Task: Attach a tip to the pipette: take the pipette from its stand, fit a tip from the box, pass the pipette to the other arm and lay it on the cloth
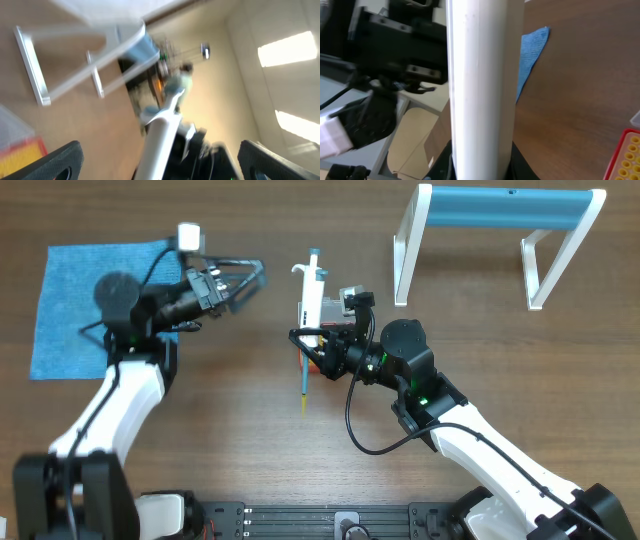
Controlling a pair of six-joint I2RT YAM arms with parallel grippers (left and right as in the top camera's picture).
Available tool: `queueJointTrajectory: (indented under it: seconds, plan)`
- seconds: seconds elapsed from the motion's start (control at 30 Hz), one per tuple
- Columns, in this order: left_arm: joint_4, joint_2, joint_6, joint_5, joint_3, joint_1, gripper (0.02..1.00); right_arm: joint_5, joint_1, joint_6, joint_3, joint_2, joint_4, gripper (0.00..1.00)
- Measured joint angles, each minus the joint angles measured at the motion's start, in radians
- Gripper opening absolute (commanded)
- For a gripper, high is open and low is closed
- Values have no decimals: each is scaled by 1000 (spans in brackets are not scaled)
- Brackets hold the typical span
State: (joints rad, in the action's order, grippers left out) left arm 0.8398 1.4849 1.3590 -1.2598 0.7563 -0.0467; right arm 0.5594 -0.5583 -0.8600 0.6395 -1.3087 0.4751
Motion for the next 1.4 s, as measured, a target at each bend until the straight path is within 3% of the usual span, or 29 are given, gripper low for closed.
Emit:
queueJointTrajectory:
  seconds: [0.1, 0.23, 0.6, 0.63, 0.67, 0.7, 0.73, 0.8, 0.93, 1.03, 1.17, 1.2, 1.23, 1.27, 1.4]
  plan:
    - [0, 52, -4, -127, 16, 15, 996, 13, 0, 0, 0, 0, 1, 80]
    - [84, 56, -9, -224, 21, 68, 996, 20, 0, -8, 0, 0, 3, 80]
    - [138, 56, -20, -271, 25, 153, 998, 209, 0, -98, 0, 0, 79, 80]
    - [138, 56, -22, -270, 25, 153, 947, 223, 0, -105, 0, 0, 79, 80]
    - [138, 56, -27, -270, 25, 153, 812, 232, 0, -108, 0, 0, 79, 82]
    - [138, 56, -31, -270, 25, 153, 581, 241, 0, -112, 0, 0, 79, 80]
    - [137, 56, -37, -266, 25, 153, 489, 251, 0, -115, 0, 0, 79, 80]
    - [140, 56, -51, -259, 26, 153, 470, 266, 0, -122, 0, 0, 79, 80]
    - [142, 56, -58, -233, 26, 157, 169, 281, 0, -130, 0, 0, 80, 80]
    - [138, 56, -64, -217, 26, 172, 27, 289, 2, -131, 0, 2, 87, 80]
    - [141, 56, -65, -198, 27, 185, 29, 296, 10, -133, 0, 5, 85, 82]
    - [141, 56, -65, -195, 27, 187, 27, 297, 11, -133, 0, 5, 85, 226]
    - [141, 56, -65, -189, 27, 189, 27, 298, 13, -133, 0, 6, 85, 636]
    - [141, 56, -65, -187, 27, 191, 27, 301, 14, -139, 0, 6, 84, 787]
    - [139, 56, -72, -189, 27, 219, 29, 311, 9, -140, 0, 5, 82, 792]
